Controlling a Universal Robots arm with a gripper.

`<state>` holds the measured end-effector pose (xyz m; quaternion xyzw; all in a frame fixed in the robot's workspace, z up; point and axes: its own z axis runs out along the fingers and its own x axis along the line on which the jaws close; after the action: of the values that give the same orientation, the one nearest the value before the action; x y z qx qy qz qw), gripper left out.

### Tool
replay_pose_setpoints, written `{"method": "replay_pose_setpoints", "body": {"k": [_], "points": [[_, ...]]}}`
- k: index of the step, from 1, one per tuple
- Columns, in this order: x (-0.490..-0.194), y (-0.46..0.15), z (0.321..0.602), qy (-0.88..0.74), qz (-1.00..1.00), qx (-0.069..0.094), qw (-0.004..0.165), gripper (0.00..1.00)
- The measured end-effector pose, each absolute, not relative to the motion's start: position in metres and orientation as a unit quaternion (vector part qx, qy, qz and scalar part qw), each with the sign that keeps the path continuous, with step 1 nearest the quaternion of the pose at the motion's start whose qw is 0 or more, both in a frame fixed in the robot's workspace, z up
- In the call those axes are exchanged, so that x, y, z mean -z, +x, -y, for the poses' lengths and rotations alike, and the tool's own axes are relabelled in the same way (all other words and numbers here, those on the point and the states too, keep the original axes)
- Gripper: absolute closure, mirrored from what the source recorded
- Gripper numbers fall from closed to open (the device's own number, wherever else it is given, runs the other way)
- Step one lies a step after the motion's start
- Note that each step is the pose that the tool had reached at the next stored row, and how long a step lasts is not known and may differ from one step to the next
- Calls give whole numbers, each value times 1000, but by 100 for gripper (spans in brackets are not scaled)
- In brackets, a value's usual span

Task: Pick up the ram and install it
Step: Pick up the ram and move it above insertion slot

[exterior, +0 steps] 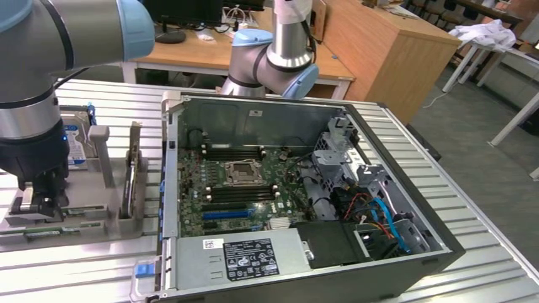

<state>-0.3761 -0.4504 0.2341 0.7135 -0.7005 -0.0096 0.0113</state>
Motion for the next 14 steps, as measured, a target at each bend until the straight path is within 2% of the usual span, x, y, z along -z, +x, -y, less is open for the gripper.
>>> {"method": "replay_pose_setpoints", "body": {"k": [14], "points": [[-230, -376, 451, 713, 701, 10, 11, 64]]}}
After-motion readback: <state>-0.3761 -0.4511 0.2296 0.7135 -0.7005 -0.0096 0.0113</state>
